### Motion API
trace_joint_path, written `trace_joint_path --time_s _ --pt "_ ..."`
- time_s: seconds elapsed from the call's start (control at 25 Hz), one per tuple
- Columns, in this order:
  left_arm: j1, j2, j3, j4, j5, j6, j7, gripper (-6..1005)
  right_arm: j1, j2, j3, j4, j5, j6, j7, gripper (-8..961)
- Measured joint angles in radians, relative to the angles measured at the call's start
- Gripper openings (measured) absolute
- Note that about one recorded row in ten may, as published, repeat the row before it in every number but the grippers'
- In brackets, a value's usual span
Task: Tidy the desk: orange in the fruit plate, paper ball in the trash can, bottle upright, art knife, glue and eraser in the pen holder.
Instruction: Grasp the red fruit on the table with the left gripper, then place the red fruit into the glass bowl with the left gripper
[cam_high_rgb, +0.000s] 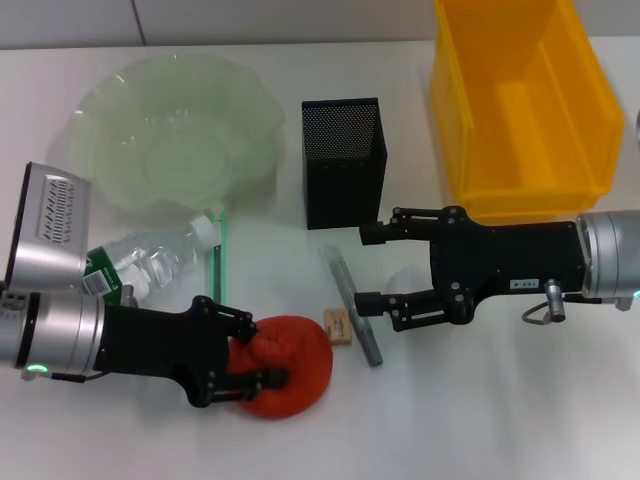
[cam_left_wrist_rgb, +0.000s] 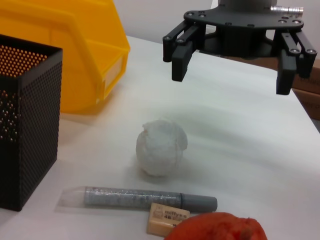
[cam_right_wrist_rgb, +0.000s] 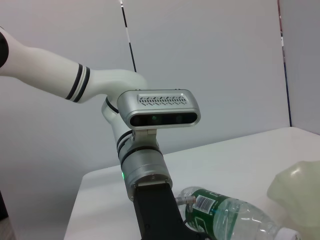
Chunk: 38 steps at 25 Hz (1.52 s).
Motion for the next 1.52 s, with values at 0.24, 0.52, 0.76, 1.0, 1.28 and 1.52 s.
trace_joint_path --time_s 0.24,0.52,0.76,1.0,1.28,1.52 --pt "0.0 -0.001 -0.002 0.001 -0.005 0.002 0.003 415 0.004 -0.001 0.005 0.0 0.0 0.0 0.0 825" --pt "0.0 -0.001 -0.004 0.012 -0.005 0.009 0.0 269 0.005 -0.001 0.006 0.001 0.0 0.0 0.0 819" --pt "0.005 -0.002 -0.118 0.012 -0.006 0.102 0.009 222 0.003 -0.001 0.009 0.003 0.0 0.001 0.006 814" --pt "0.006 -0.02 -0.252 0.012 -0.008 0.169 0.014 188 -0.004 -0.001 0.009 0.006 0.0 0.002 0.003 809" --pt "0.008 -0.043 -0.416 -0.005 -0.021 0.19 0.069 156 -0.015 0.002 0.008 0.008 -0.001 0.003 -0.005 803" --pt "0.02 -0.044 -0.491 -0.056 -0.167 0.174 0.117 101 -0.025 0.002 0.008 0.008 -0.001 0.011 -0.009 798"
